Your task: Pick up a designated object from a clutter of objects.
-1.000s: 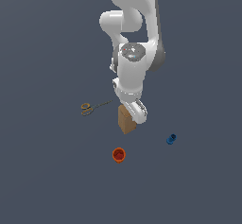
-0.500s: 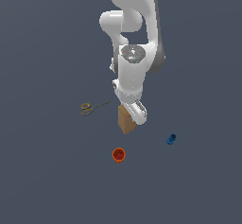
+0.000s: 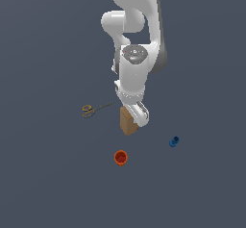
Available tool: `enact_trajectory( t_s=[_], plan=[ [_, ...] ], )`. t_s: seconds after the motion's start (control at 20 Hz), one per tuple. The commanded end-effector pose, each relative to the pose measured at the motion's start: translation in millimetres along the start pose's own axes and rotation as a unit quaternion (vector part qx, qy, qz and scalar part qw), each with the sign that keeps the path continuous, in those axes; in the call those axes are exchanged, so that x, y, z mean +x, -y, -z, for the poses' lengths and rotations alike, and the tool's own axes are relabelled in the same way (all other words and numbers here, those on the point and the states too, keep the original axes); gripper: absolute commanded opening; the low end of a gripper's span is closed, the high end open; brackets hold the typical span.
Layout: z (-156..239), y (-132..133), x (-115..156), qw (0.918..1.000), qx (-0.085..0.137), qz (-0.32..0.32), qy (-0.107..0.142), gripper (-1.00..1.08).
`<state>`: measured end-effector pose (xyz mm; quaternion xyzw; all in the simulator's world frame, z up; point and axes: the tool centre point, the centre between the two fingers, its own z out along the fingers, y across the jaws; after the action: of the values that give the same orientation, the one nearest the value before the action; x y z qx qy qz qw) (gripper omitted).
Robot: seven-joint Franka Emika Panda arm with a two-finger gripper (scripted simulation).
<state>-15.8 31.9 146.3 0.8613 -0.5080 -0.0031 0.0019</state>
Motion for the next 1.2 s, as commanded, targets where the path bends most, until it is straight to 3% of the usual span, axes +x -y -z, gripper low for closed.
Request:
enact_trajectory(
  t_s=[0.0,0.45,1.15],
  plan=[
    [10.7,2.1,3.4,1.0000,0.004,0.000,-0.002,-1.00],
    [65.4,1.0,20.6,1.0000,0.004,0.000,-0.002,-1.00],
    [203.2,0.4,65.7,1.0000,0.004,0.000,-0.001,-1.00]
  ],
)
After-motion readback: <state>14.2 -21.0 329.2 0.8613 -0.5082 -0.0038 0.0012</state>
